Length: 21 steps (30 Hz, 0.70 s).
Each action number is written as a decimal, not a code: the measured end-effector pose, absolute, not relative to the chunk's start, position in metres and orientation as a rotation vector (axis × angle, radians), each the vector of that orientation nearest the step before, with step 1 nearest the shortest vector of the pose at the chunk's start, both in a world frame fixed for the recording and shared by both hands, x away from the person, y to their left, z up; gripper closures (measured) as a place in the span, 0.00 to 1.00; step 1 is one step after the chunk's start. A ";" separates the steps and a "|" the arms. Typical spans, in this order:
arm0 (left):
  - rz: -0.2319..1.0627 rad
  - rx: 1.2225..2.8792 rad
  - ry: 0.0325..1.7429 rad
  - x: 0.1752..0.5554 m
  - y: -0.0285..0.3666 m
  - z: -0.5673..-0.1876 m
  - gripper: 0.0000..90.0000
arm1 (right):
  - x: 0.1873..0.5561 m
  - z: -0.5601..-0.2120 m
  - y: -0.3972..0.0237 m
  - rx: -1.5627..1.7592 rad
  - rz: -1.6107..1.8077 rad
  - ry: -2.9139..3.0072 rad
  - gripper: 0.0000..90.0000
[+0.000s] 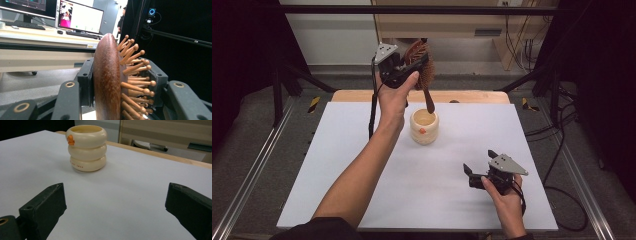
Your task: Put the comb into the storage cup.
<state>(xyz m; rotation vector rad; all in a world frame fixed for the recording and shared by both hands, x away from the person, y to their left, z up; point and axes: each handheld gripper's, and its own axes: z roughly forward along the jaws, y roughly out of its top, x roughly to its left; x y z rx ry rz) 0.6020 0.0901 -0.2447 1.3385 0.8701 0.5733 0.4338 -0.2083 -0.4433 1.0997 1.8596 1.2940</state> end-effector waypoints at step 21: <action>0.597 1.339 0.906 0.607 0.097 -0.258 0.56 | 0.434 -0.444 -0.207 1.091 1.289 1.868 0.04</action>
